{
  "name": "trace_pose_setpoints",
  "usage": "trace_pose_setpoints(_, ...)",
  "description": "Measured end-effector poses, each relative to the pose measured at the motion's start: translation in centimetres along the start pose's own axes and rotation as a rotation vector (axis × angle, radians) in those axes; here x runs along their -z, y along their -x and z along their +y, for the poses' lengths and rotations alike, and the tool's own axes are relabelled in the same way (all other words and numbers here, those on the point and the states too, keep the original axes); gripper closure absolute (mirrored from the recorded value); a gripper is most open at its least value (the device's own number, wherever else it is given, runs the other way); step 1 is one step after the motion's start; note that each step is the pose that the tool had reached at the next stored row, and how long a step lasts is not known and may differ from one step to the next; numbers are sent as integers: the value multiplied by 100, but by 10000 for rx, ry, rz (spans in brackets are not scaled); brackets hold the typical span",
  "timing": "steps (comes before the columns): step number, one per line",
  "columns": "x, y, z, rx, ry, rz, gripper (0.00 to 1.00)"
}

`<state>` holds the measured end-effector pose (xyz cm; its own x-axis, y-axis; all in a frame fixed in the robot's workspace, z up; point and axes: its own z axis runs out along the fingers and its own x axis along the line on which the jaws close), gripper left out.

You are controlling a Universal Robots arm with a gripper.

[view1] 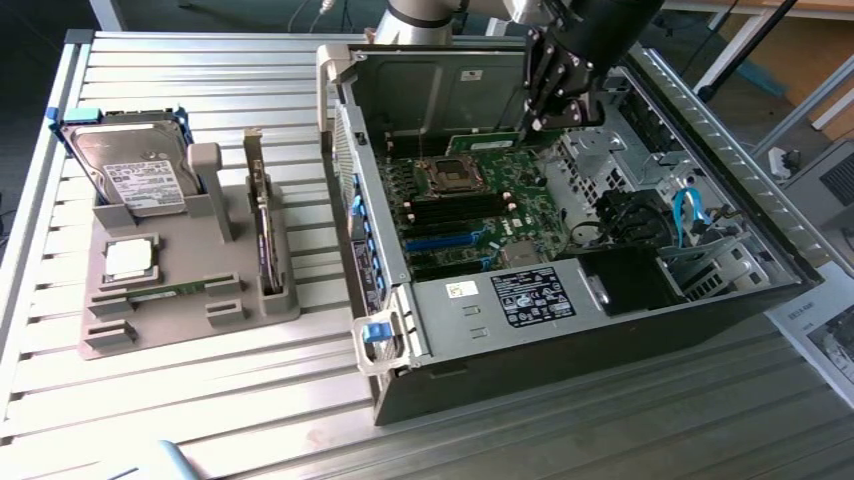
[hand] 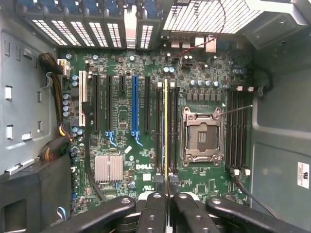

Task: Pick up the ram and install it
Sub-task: 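Insert the ram into the slot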

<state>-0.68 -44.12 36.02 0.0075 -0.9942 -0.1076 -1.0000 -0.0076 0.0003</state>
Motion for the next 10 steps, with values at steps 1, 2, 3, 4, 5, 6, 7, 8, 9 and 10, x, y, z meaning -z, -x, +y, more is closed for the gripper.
trace_pose_setpoints(1,-24,-3,0,0,0,0,88)
trace_pose_setpoints(2,-56,-6,0,0,0,0,88)
trace_pose_setpoints(3,-70,-8,0,0,-1,0,88)
trace_pose_setpoints(4,-85,-9,0,0,-1,1,88)
trace_pose_setpoints(5,-117,-12,0,0,-2,0,88)
trace_pose_setpoints(6,-131,-14,0,1,-4,0,88)
trace_pose_setpoints(7,-145,-15,1,0,-4,0,88)
trace_pose_setpoints(8,-167,-15,1,1,-8,0,88)
trace_pose_setpoints(9,-185,-14,1,1,-13,1,88)
trace_pose_setpoints(10,-196,-13,1,2,-18,1,88)
